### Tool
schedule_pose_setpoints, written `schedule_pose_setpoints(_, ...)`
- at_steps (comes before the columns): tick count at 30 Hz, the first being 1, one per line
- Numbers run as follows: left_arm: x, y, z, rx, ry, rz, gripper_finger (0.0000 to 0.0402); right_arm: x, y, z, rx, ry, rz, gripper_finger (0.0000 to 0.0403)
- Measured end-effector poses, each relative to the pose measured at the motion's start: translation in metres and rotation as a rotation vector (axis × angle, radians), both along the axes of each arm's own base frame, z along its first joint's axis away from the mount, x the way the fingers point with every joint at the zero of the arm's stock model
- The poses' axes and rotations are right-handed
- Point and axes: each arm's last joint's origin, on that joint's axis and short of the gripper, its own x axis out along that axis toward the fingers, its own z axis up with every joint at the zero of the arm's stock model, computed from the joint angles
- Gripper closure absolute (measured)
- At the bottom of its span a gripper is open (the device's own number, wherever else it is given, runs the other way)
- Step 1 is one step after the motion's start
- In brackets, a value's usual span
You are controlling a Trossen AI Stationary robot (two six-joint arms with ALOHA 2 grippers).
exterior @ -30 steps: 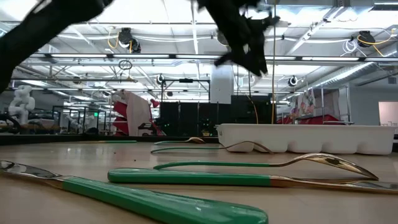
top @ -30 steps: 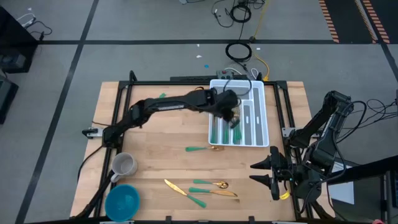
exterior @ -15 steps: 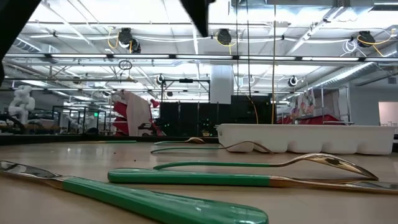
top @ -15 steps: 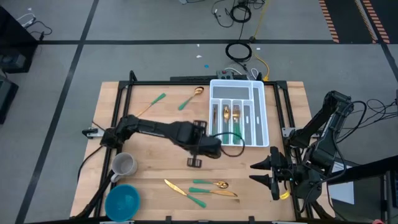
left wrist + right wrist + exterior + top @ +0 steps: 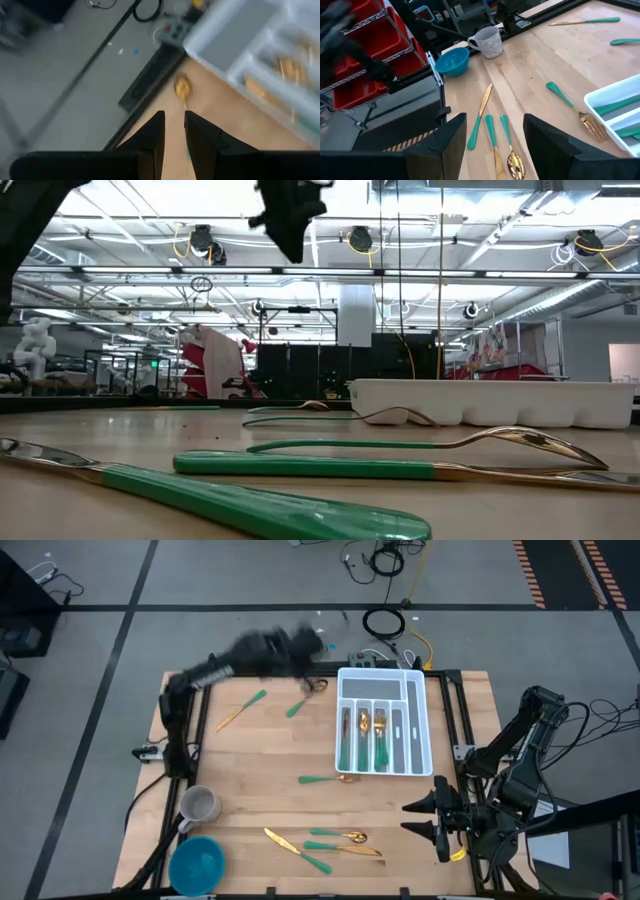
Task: Sort silverware
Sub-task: Put the top green table knife into the white cutlery tray
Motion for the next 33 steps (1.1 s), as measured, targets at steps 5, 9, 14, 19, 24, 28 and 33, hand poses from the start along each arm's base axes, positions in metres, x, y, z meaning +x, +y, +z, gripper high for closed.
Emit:
schedule_pose_setpoints(5,-0.037,0.085,-0.004,-0.069,-0.143,0.186,0.0320,0.000,0.000,0.000,0.012,-0.003,-0.012,0.0213)
schedule_pose_setpoints(9,-0.074,0.135,-0.022,-0.060,-0.039,0.330,0.0320,0.000,-0.002,0.000,0.044,-0.033,-0.073,0.0213)
schedule_pose_setpoints(14,-0.118,0.163,-0.056,-0.215,0.129,0.348,0.0320,0.001,-0.005,0.002,0.023,-0.089,-0.154,0.0213)
schedule_pose_setpoints(19,-0.141,0.170,-0.105,-0.430,0.210,0.330,0.0320,0.003,-0.010,0.000,-0.009,-0.092,-0.190,0.0213)
schedule_pose_setpoints(24,-0.143,0.156,-0.152,-0.544,0.332,0.257,0.0320,0.007,-0.014,-0.001,-0.030,-0.081,-0.213,0.0213)
schedule_pose_setpoints(28,-0.142,0.141,-0.177,-0.606,0.341,0.198,0.0320,0.010,-0.018,-0.002,-0.048,-0.068,-0.229,0.0213)
schedule_pose_setpoints(33,-0.148,0.115,-0.190,-0.601,0.280,0.154,0.0320,0.011,-0.021,-0.003,-0.064,-0.059,-0.242,0.0213)
